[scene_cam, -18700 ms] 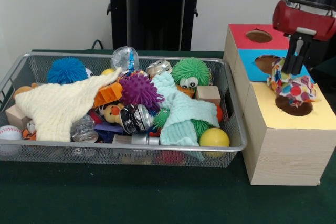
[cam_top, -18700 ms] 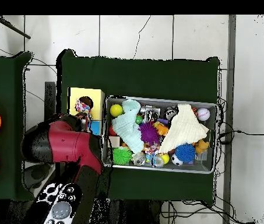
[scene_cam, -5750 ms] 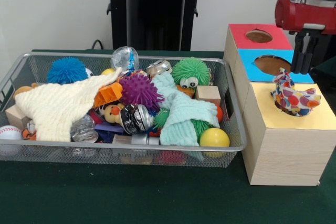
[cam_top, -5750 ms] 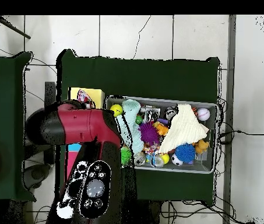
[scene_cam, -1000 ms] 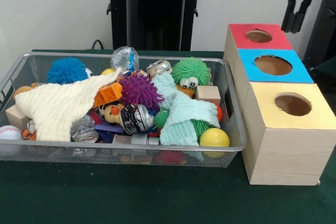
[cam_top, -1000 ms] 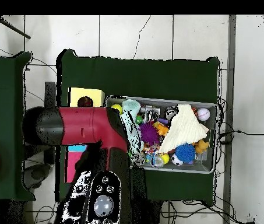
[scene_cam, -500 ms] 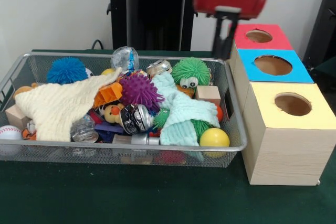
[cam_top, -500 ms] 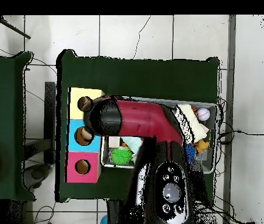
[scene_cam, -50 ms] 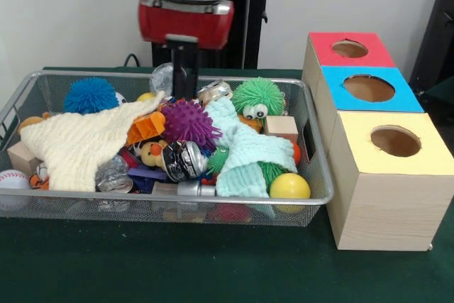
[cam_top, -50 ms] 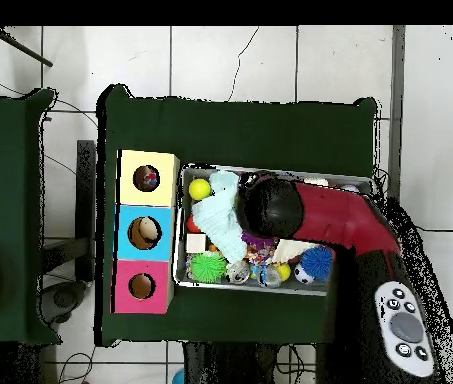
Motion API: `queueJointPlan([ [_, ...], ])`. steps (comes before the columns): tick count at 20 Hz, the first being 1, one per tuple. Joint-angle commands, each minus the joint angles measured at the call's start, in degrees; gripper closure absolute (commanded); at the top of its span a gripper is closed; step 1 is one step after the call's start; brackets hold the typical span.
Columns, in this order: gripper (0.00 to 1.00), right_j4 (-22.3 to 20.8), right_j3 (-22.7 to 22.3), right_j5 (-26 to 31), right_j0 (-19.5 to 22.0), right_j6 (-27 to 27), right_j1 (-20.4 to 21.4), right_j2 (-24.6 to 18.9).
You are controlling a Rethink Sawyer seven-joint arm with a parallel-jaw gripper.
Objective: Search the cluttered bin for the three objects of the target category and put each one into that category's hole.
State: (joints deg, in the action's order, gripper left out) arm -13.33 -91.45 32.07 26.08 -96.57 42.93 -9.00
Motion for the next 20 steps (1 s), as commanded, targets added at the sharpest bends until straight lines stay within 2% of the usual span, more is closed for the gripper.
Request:
queueJointPlan([
  [1, 1.00, -7.7, -8.7, 1.8, 5.7, 21.6, 0.3, -13.8],
  [5, 1.00, -10.5, -9.0, 2.1, 7.5, 20.6, -0.1, -16.0],
  [12, 1.00, -16.3, -10.2, -3.2, 9.1, 15.8, -2.9, -17.6],
  [20, 1.00, -20.4, -10.0, -1.0, 17.5, 21.0, -5.6, -23.7],
])
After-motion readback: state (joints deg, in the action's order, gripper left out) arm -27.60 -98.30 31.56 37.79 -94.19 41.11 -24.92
